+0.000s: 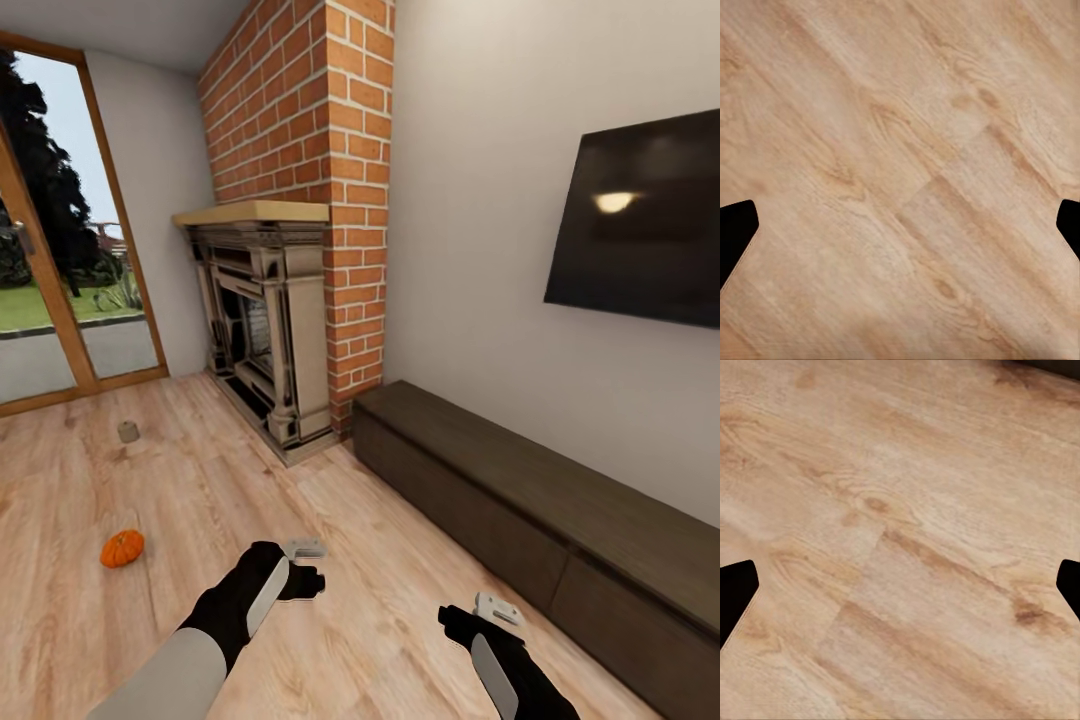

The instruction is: Place each of the two pumpkins and all three candles from the living room inside a cabinet in the living room (use any cabinet), then make sure every cabinet is closed, and position the cauldron so it is next to a table in the living room.

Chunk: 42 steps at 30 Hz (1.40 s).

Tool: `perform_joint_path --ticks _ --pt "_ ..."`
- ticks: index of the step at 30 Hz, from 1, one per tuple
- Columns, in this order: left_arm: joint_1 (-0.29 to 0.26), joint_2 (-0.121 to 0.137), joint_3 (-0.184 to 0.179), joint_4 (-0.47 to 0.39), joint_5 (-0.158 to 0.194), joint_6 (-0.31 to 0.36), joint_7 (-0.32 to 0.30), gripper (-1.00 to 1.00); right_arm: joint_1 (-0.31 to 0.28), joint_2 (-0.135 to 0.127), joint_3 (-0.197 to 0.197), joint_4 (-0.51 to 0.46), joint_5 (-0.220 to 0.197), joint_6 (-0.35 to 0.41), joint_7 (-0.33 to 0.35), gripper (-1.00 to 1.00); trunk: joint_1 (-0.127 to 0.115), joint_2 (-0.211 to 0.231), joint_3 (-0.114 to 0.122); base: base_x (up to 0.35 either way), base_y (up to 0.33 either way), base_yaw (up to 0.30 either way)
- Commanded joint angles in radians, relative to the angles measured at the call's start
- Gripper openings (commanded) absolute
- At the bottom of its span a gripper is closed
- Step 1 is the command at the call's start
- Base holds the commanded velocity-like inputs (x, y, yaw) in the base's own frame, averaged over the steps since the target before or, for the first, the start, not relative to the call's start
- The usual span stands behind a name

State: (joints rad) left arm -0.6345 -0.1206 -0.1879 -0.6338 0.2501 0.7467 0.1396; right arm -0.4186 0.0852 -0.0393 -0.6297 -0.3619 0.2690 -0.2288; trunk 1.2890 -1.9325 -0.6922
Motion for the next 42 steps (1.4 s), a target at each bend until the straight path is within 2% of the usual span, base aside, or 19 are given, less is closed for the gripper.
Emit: perform_joint_path --ticks 1,11,25,42 --pt "-0.001 0.001 -0.004 -0.001 0.011 0.003 0.009 1.0 0.0 0.001 -0.002 -0.002 -0.008 0.004 -0.004 1.0 0.0 0.0 -0.001 0.33 0.0 0.081" --pt "-0.001 0.001 -0.004 0.001 0.011 0.003 0.009 1.0 0.0 0.001 -0.002 -0.002 -0.008 0.004 -0.004 1.0 0.0 0.0 -0.001 0.33 0.0 0.155" --pt "-0.001 0.001 -0.004 0.003 0.01 0.003 0.007 1.0 0.0 0.008 -0.001 0.044 -0.005 -0.017 -0.004 1.0 0.0 0.0 -0.001 0.33 0.0 0.005" --pt "-0.001 0.002 -0.004 0.003 0.011 0.003 0.006 1.0 0.0 0.01 -0.001 0.045 -0.004 -0.017 -0.004 1.0 0.0 0.0 -0.001 0.332 0.0 0.0"
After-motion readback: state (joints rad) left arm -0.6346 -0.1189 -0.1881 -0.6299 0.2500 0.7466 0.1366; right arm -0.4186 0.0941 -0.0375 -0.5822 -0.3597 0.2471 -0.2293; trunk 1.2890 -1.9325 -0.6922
